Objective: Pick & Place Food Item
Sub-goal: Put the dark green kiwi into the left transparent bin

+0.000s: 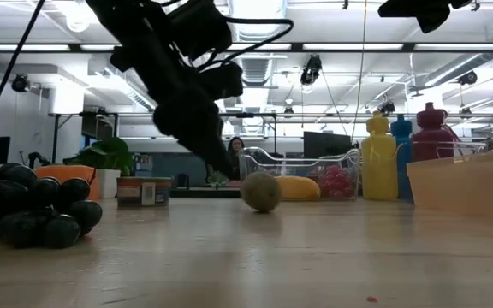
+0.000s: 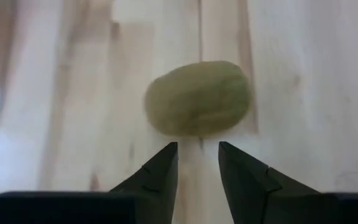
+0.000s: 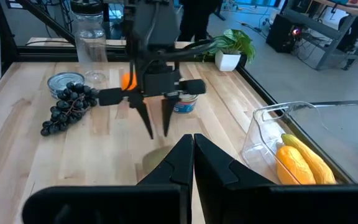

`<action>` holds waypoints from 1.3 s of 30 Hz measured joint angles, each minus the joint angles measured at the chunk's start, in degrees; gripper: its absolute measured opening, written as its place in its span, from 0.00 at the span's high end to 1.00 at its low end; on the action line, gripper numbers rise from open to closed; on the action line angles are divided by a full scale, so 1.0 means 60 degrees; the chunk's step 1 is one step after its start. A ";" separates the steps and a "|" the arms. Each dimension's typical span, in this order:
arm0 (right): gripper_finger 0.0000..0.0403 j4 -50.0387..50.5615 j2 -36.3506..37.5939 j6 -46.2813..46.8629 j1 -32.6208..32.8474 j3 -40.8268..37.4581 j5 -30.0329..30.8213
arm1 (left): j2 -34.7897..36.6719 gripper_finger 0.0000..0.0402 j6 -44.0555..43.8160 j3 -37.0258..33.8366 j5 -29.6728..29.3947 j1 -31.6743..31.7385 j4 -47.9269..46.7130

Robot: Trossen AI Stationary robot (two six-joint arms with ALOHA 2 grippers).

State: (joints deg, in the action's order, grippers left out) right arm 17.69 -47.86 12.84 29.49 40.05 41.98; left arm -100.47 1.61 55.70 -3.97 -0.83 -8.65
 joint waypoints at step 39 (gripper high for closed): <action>0.96 -0.0913 -0.1762 0.0358 -0.0156 -0.0015 0.0024 | 0.3032 0.70 0.1031 -0.0123 -0.0069 0.0378 -0.1209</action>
State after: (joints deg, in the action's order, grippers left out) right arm 12.21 -58.43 14.99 28.55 39.97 42.12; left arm -82.27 7.80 54.97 -4.38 1.43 -15.91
